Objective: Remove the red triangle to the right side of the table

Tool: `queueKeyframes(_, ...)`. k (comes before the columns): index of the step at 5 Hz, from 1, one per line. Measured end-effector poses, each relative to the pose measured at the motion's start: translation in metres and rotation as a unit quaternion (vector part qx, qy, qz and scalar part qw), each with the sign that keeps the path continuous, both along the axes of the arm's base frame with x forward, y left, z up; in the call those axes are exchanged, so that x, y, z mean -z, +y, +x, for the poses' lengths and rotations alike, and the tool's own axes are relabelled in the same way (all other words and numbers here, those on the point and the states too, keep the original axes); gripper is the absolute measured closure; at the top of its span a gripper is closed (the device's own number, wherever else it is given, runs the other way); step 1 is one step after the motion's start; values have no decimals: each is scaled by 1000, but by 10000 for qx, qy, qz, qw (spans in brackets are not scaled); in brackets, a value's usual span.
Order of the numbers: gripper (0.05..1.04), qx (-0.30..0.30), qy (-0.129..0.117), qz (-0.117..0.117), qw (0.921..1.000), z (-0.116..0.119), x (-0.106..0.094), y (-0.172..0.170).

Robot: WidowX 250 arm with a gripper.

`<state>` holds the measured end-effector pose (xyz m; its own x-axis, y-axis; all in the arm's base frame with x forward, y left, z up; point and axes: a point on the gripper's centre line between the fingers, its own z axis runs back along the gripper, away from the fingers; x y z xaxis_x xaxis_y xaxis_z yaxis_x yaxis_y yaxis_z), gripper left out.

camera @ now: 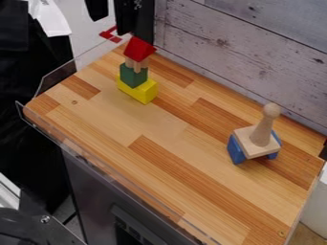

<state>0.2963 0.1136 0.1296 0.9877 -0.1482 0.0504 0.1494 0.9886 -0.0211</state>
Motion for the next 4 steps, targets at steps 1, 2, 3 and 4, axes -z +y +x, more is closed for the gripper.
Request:
queueKeyframes(1, 85, 203, 119, 31, 9997, 4, -3, -9)
queueKeyframes(2, 85, 274, 234, -37, 9993, 4, -6, -17)
queueKeyframes(3, 85, 279, 336, -138, 9990, 9, 0, -20)
queueKeyframes(4, 85, 242, 456, -214, 9984, 8, 6, -20)
